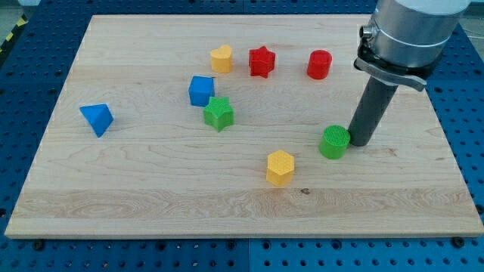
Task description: Place your arm to the right of the yellow hexgaon
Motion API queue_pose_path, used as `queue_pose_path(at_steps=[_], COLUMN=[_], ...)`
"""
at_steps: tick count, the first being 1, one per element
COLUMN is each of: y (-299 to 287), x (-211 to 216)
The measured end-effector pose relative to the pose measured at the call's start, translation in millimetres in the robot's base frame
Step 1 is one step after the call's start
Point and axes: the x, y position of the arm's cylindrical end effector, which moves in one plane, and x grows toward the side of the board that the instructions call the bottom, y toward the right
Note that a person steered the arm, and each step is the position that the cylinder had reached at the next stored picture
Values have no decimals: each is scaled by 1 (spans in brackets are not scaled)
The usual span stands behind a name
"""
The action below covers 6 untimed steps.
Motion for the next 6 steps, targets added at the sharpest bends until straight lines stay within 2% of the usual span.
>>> queue_pose_path(at_steps=[3, 4, 6], y=[3, -16, -107], x=[88, 94, 74])
